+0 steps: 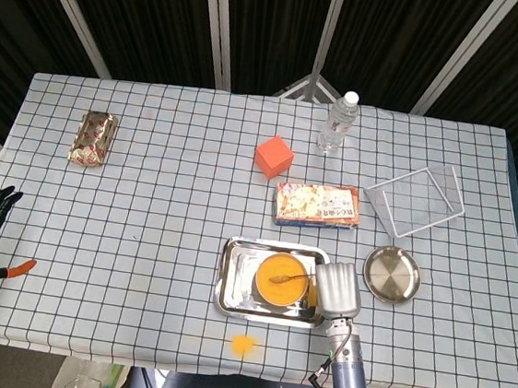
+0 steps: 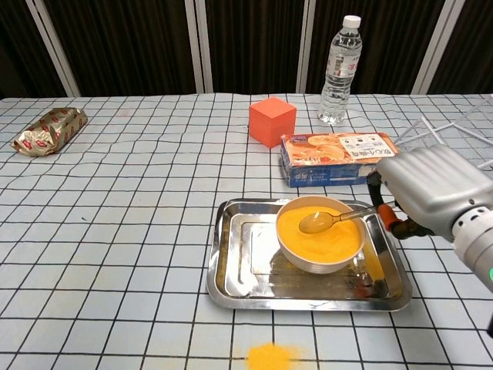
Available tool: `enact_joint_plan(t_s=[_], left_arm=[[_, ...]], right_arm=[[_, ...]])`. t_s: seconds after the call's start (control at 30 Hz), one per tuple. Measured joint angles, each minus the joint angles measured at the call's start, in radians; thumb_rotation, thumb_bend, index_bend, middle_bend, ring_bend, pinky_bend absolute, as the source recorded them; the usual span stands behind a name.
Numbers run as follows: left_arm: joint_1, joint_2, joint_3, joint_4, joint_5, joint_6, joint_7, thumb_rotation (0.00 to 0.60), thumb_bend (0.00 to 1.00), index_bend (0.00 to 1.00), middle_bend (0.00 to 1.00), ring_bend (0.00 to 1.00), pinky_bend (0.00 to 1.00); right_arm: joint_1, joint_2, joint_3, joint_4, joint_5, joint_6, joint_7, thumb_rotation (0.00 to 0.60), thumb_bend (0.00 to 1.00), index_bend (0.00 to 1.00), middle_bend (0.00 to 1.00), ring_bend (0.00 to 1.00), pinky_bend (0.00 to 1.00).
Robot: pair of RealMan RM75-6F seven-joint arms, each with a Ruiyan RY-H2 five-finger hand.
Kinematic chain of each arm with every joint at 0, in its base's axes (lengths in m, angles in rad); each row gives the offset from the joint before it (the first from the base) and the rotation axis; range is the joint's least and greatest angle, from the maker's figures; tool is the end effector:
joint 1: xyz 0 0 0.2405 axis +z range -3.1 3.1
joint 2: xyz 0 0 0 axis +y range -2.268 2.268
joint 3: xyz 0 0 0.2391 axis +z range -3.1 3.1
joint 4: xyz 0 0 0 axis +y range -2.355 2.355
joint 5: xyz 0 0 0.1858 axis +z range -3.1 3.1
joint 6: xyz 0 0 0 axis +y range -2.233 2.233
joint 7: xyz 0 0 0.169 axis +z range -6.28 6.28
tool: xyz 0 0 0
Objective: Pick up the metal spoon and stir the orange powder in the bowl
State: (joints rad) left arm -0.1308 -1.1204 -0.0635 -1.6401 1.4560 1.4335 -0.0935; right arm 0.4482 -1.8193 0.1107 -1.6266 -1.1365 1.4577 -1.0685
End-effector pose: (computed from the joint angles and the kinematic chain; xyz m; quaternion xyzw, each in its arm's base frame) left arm -0.2800 0.2177 0.1677 -0.5728 -0.4314 -0.4202 0.5561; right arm -0.1427 -0.2622 -0.0174 0.6964 -0.2878 0.2775 0.5960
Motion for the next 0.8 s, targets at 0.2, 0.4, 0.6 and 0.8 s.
enact_joint_plan(t_s=[0.2, 0.4, 0.6, 0.8], left_arm=[[0.0, 0.0, 0.0, 0.0, 0.001, 0.001, -0.001, 0.6, 0.0, 0.0, 0.0, 0.0, 0.0], [0.0, 0.0, 0.0, 0.0, 0.002, 0.002, -0.002, 0.6, 0.0, 0.0, 0.0, 0.0, 0.0], [-0.001, 0.0, 0.001, 0.001, 0.002, -0.001, -0.002, 0.6, 0.0, 0.0, 0.0, 0.0, 0.0], [0.0, 0.0, 0.001, 0.0, 0.002, 0.0, -0.002, 0.6, 0.0, 0.0, 0.0, 0.0, 0.0]], right_arm=[[0.004, -0.003, -0.009, 0.027, -0.052, 0.0, 0.029, 0.6, 0.74, 0.78, 1.0, 1.0, 0.97], [0.021, -0.005, -0.042, 0.137, -0.206, 0.013, 0.077, 0.6, 0.74, 0.79, 1.0, 1.0, 0.97], [0.038, -0.007, -0.083, 0.294, -0.366, 0.035, 0.126, 0.6, 0.74, 0.8, 1.0, 1.0, 0.97], [0.063, -0.003, -0.103, 0.417, -0.505, 0.077, 0.16, 0.6, 0.74, 0.8, 1.0, 1.0, 0.97]])
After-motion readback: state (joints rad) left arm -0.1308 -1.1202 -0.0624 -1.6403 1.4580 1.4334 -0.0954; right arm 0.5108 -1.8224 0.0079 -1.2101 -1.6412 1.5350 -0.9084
